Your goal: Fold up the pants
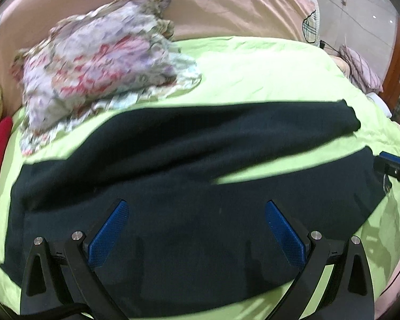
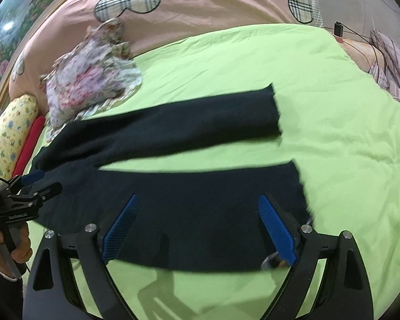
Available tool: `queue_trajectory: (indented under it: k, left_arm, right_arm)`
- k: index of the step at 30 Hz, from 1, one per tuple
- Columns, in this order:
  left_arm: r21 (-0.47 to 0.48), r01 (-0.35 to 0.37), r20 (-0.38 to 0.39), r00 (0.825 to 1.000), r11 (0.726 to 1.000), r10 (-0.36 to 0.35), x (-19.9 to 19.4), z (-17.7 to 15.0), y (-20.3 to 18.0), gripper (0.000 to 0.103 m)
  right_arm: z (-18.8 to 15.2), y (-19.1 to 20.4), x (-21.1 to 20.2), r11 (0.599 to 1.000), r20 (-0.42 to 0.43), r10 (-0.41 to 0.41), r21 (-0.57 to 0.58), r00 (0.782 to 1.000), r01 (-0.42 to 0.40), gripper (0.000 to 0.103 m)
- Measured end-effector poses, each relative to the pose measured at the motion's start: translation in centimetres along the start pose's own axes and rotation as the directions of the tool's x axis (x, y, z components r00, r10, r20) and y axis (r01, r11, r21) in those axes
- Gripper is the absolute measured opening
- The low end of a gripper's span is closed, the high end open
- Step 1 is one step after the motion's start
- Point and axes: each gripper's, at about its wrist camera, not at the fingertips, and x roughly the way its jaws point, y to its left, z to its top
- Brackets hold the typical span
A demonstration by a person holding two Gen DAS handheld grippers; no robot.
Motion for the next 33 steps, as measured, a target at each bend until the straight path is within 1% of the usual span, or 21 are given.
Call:
queue_trajectory:
  k: [3, 5, 9, 13, 15, 17, 18, 19, 20, 22, 23, 24, 25, 26, 27, 28, 29, 30, 31, 32, 33]
  left_arm:
    - [0.007, 0.030, -0.007, 1.000, 1.000, -0.030, 0.8, 2.3, 0.0, 0.102]
    - [0.023, 0.034, -0.008, 0.999, 0.999, -0.034, 1.6, 3.7, -0.1, 0.102]
    - [0.098, 0.040, -0.031, 0.999, 0.994, -0.038, 3.8, 6.9, -0.9, 0.102]
    - [0.198, 0.068, -0.045, 0.997, 0.978, -0.061, 5.9, 9.3, -1.9, 0.102]
    - [0.242, 0.117, -0.086, 0.991, 0.963, -0.098, 7.4, 10.4, -2.4, 0.102]
    - [0.279, 0.130, -0.121, 0.988, 0.952, -0.099, 8.9, 11.0, -2.6, 0.102]
    - [0.293, 0.143, -0.140, 0.985, 0.946, -0.105, 9.6, 11.3, -2.6, 0.102]
    - [0.303, 0.155, -0.147, 0.982, 0.940, -0.114, 10.1, 11.6, -2.7, 0.102]
    - [0.307, 0.165, -0.154, 0.980, 0.937, -0.123, 10.6, 12.0, -2.8, 0.102]
    - [0.303, 0.218, -0.205, 0.966, 0.928, -0.160, 12.0, 12.6, -3.0, 0.100]
    - [0.306, 0.244, -0.226, 0.958, 0.920, -0.178, 12.7, 12.8, -3.1, 0.095]
    - [0.314, 0.264, -0.239, 0.951, 0.912, -0.193, 13.4, 12.9, -3.3, 0.092]
    - [0.321, 0.274, -0.250, 0.948, 0.907, -0.198, 14.0, 13.0, -3.4, 0.085]
    - [0.325, 0.281, -0.267, 0.943, 0.903, -0.197, 14.6, 13.0, -3.6, 0.078]
    - [0.325, 0.294, -0.295, 0.935, 0.899, -0.199, 15.4, 12.9, -3.7, 0.074]
    - [0.323, 0.304, -0.320, 0.926, 0.896, -0.199, 16.0, 12.7, -3.8, 0.068]
    - [0.324, 0.311, -0.341, 0.919, 0.894, -0.197, 16.6, 12.4, -4.0, 0.064]
    - [0.317, 0.332, -0.359, 0.909, 0.888, -0.212, 16.9, 12.0, -4.1, 0.056]
    - [0.312, 0.347, -0.356, 0.906, 0.884, -0.230, 16.8, 12.0, -4.2, 0.041]
    - [0.305, 0.362, -0.351, 0.902, 0.881, -0.249, 16.5, 11.9, -4.3, 0.024]
    - [0.300, 0.362, -0.344, 0.904, 0.883, -0.253, 16.0, 11.7, -4.4, 0.018]
  right_arm:
    - [2.3, -1.5, 0.6, 1.000, 0.007, -0.001, 0.030, 1.000, 0.001, 0.091]
    - [4.0, -2.5, 1.2, 0.999, 0.009, -0.001, 0.047, 1.000, 0.001, 0.091]
    - [7.0, -3.9, 2.7, 0.998, -0.005, 0.001, 0.063, 1.000, -0.001, 0.091]
    - [9.3, -5.1, 4.0, 0.997, -0.033, 0.033, 0.073, 0.999, -0.031, 0.091]
    - [10.5, -5.9, 4.9, 0.997, -0.055, 0.034, 0.072, 0.998, -0.030, 0.091]
    - [11.3, -6.7, 5.9, 0.996, -0.087, 0.036, 0.083, 0.996, -0.029, 0.091]
    - [11.6, -7.1, 6.3, 0.995, -0.101, 0.047, 0.092, 0.994, -0.038, 0.089]
    - [11.9, -7.6, 6.9, 0.993, -0.118, 0.061, 0.106, 0.991, -0.048, 0.084]
    - [12.1, -8.0, 7.4, 0.993, -0.135, 0.061, 0.108, 0.989, -0.046, 0.082]
    - [12.5, -8.5, 8.5, 0.992, -0.168, 0.056, 0.117, 0.984, -0.036, 0.075]
    - [12.7, -8.7, 9.1, 0.993, -0.182, 0.053, 0.114, 0.982, -0.033, 0.073]
    - [12.8, -8.7, 9.4, 0.993, -0.191, 0.050, 0.111, 0.980, -0.029, 0.069]
    - [12.9, -8.8, 9.9, 0.994, -0.204, 0.047, 0.108, 0.978, -0.025, 0.061]
    - [12.9, -8.9, 10.4, 0.994, -0.217, 0.048, 0.105, 0.975, -0.026, 0.057]
    - [12.9, -8.9, 10.7, 0.994, -0.224, 0.057, 0.101, 0.973, -0.035, 0.048]
    - [12.9, -8.7, 10.9, 0.995, -0.229, 0.062, 0.090, 0.971, -0.042, 0.039]
    - [12.9, -8.6, 11.0, 0.996, -0.227, 0.058, 0.073, 0.972, -0.042, 0.034]
    - [12.9, -8.3, 11.0, 0.998, -0.221, 0.052, 0.051, 0.974, -0.042, 0.017]
    - [13.0, -8.2, 11.0, 0.998, -0.216, 0.052, 0.037, 0.975, -0.045, 0.009]
    - [13.1, -8.1, 10.7, 0.999, -0.205, 0.052, 0.025, 0.977, -0.048, 0.009]
    - [13.2, -7.9, 10.5, 0.999, -0.195, 0.051, 0.012, 0.980, -0.050, 0.008]
